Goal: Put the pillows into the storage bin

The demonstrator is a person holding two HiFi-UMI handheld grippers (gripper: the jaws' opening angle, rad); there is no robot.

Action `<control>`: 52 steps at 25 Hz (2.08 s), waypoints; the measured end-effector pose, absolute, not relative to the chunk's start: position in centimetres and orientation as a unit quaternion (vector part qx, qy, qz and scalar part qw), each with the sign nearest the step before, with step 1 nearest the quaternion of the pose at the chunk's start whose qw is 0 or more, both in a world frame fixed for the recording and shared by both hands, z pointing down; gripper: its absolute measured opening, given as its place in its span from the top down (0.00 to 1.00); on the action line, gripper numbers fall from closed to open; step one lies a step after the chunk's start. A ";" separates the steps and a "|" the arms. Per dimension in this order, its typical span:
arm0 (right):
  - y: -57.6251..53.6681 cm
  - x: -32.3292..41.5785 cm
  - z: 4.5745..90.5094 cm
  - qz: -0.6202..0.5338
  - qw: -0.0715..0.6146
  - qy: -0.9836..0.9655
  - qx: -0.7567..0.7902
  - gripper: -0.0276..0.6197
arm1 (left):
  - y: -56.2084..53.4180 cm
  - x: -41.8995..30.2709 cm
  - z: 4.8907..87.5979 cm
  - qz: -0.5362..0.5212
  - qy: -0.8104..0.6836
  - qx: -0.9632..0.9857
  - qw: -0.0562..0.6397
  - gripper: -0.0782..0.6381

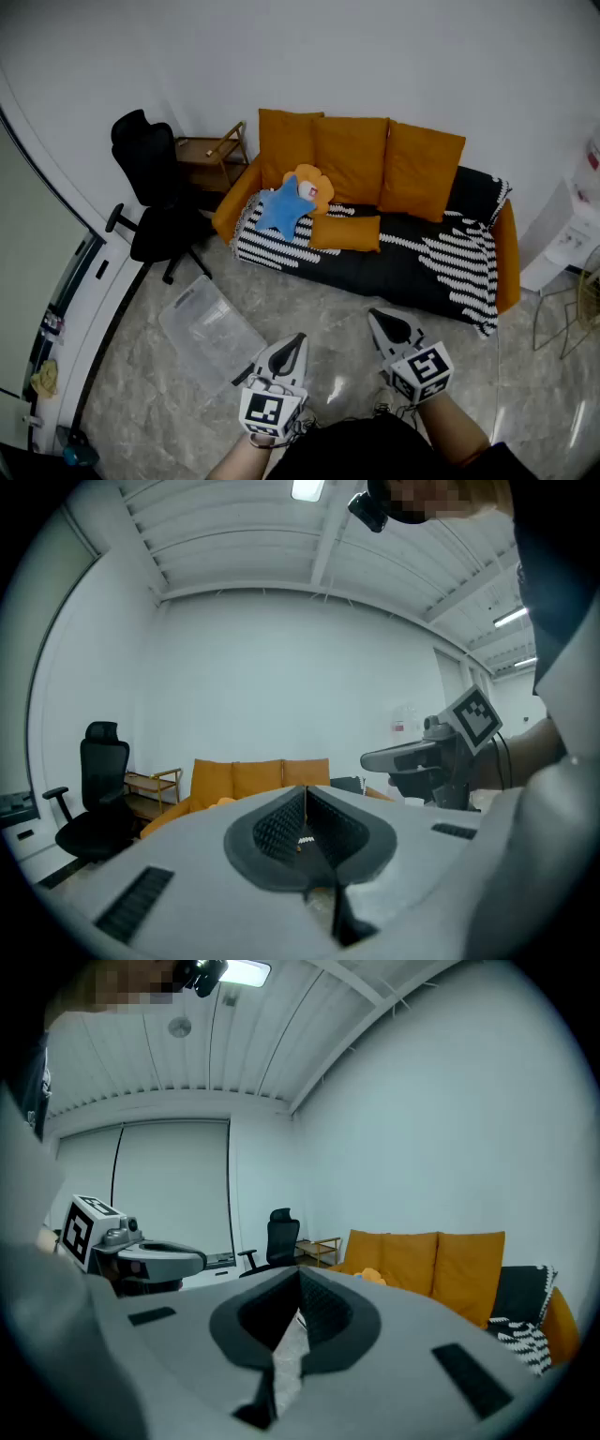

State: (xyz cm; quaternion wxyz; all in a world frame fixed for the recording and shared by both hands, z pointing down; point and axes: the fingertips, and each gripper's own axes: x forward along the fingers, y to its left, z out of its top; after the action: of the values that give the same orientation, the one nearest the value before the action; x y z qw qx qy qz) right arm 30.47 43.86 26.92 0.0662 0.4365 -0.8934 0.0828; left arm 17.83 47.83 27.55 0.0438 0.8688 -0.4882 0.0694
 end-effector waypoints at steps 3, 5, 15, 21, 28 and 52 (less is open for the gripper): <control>43.6 30.6 27.1 0.081 0.062 -0.895 0.435 0.95 | 47.6 18.1 27.6 0.071 -0.488 0.869 0.044 0.88; 43.4 30.7 27.0 0.084 0.062 -0.895 0.434 0.95 | 47.5 18.1 27.6 0.072 -0.488 0.869 0.043 0.88; 43.0 31.7 26.8 0.078 0.044 -0.894 0.440 0.95 | 47.0 19.1 27.3 0.062 -0.477 0.876 0.037 0.88; 42.0 33.5 26.6 0.080 0.029 -0.895 0.438 0.85 | 46.0 20.9 27.2 0.059 -0.477 0.876 0.037 0.88; 41.0 36.5 26.9 0.077 0.024 -0.905 0.418 0.70 | 45.0 24.4 27.1 0.061 -0.484 0.872 0.041 0.74; 34.3 41.5 27.9 0.081 0.028 -0.922 0.377 0.55 | 39.7 29.3 27.8 0.061 -0.514 0.854 0.052 0.63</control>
State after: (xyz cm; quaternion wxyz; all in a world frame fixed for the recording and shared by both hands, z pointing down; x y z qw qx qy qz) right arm 41.47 34.27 27.92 0.0282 0.3772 -0.9222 0.0808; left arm 29.35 39.72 27.80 0.0520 0.8541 -0.5139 0.0608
